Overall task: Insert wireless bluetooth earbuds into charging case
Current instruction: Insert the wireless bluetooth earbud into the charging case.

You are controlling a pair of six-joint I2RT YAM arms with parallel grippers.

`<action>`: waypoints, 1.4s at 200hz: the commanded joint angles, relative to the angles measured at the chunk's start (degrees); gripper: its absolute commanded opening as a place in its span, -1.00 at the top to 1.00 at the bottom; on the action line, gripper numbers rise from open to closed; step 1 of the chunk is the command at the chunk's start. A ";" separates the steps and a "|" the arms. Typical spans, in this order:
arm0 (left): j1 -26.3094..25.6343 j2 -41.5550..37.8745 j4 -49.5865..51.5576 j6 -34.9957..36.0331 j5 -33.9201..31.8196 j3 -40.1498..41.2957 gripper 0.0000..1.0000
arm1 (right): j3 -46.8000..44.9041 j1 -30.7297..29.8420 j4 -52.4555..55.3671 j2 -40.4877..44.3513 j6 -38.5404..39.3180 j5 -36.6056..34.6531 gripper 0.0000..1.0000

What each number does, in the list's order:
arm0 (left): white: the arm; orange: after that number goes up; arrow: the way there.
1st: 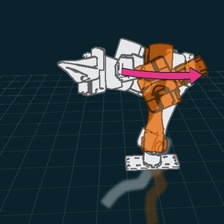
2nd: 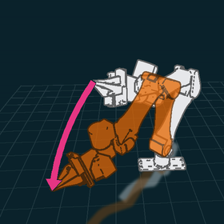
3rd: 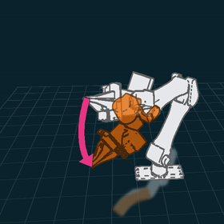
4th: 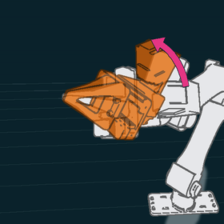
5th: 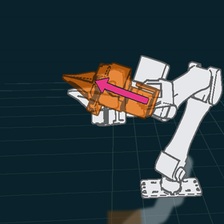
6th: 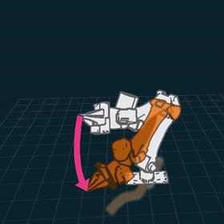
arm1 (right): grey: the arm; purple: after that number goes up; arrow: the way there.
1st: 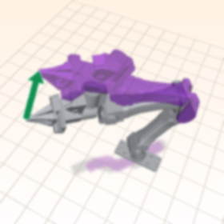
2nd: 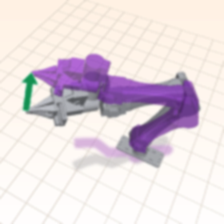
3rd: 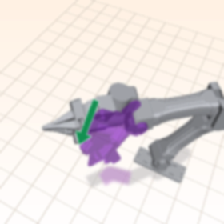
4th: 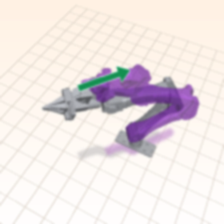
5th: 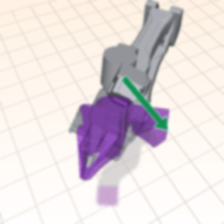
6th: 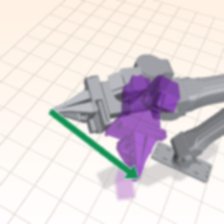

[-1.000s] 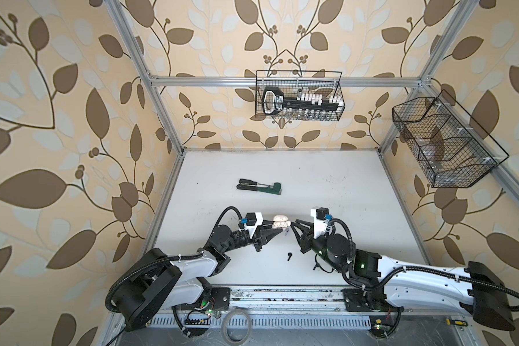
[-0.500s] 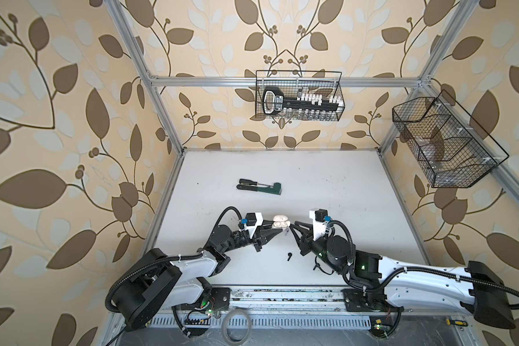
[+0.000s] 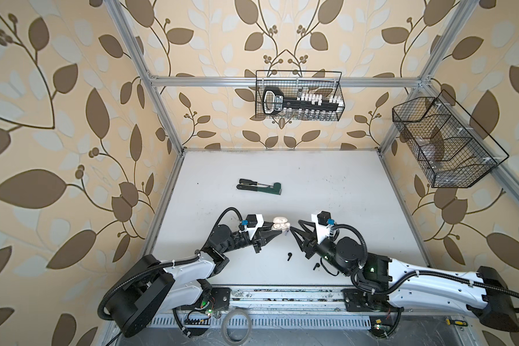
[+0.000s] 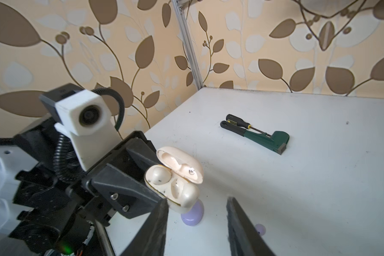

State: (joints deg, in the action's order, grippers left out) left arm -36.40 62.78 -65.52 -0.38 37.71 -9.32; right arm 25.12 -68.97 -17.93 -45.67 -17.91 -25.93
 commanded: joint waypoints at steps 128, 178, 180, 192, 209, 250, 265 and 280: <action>-0.03 -9.96 37.83 17.92 14.12 -9.01 1.00 | -8.90 13.35 -1.40 7.86 29.59 45.01 0.17; 0.02 -10.31 39.60 18.41 15.10 -9.57 1.00 | -7.46 11.80 -1.71 4.15 30.41 41.58 0.23; 0.02 -10.31 39.59 18.47 15.15 -9.60 1.00 | -7.46 11.72 -1.74 4.09 30.53 41.58 0.23; 0.02 -10.30 39.72 18.49 15.28 -9.66 1.00 | -7.48 11.28 -2.10 3.77 30.73 41.45 0.23; 0.01 -10.31 39.76 18.31 15.59 -9.82 1.00 | -7.37 10.72 -2.24 2.83 31.12 40.94 0.23; 0.02 -10.49 39.67 18.08 16.43 -9.90 1.00 | -6.84 10.21 -2.80 0.09 31.71 40.38 0.32; -0.02 -10.45 39.69 18.11 16.77 -9.90 1.00 | -6.68 10.21 -2.98 -0.79 31.82 39.45 0.33; -0.03 -10.38 39.94 18.21 16.78 -10.05 1.00 | -6.50 10.21 -3.18 -1.35 31.84 38.46 0.33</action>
State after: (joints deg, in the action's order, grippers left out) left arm -36.34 53.52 -23.77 16.64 51.99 -16.69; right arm 16.40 -58.50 -20.03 -46.19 12.16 14.39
